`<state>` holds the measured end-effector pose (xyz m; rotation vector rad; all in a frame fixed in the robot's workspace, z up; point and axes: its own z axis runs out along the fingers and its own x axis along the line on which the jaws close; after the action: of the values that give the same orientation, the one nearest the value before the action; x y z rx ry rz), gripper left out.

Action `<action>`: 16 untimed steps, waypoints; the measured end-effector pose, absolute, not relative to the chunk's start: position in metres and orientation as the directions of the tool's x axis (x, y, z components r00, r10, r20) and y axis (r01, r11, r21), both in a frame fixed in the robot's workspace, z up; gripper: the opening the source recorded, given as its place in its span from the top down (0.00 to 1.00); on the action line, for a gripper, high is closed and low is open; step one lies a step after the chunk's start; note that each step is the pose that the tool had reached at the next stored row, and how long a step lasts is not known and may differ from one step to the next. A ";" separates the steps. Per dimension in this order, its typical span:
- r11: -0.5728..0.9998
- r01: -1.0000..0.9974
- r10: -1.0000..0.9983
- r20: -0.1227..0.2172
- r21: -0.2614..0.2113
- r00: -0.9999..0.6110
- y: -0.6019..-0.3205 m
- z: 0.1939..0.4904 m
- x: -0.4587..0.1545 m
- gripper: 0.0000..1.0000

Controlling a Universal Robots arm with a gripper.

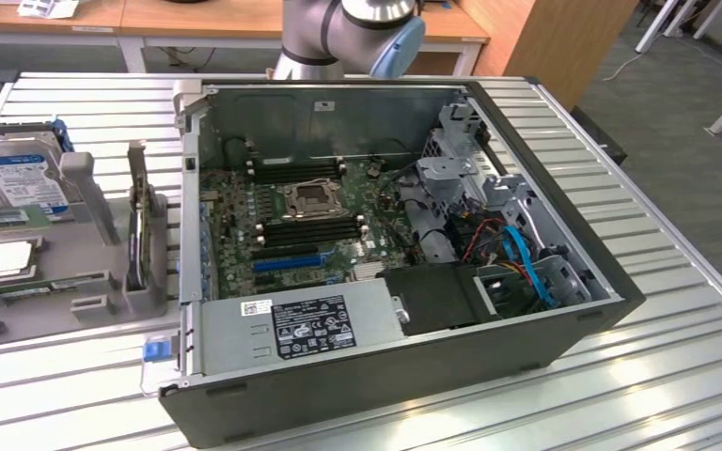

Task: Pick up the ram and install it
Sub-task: 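Pick up the ram and move it above insertion slot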

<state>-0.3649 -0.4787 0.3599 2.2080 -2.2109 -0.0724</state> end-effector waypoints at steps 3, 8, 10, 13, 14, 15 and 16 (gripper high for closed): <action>0.001 -0.999 -1.000 -0.021 0.044 -0.002 -0.479 0.364 -0.365 0.89; 0.001 -0.999 -1.000 -0.021 0.044 -0.002 -0.479 0.368 -0.365 0.89; 0.001 -0.999 -1.000 -0.021 0.044 -0.002 -0.479 0.370 -0.365 0.89; 0.001 -0.999 -1.000 -0.021 0.044 -0.002 -0.479 0.372 -0.365 0.89; 0.001 -0.999 -1.000 -0.021 0.044 -0.002 -0.479 0.373 -0.365 0.89; 0.001 -0.999 -1.000 -0.021 0.044 -0.002 -0.479 0.374 -0.365 0.89; 0.001 -0.999 -1.000 -0.021 0.044 -0.002 -0.479 0.374 -0.365 0.89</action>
<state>-0.3648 -0.4787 0.3741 2.2079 -2.2110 -0.0723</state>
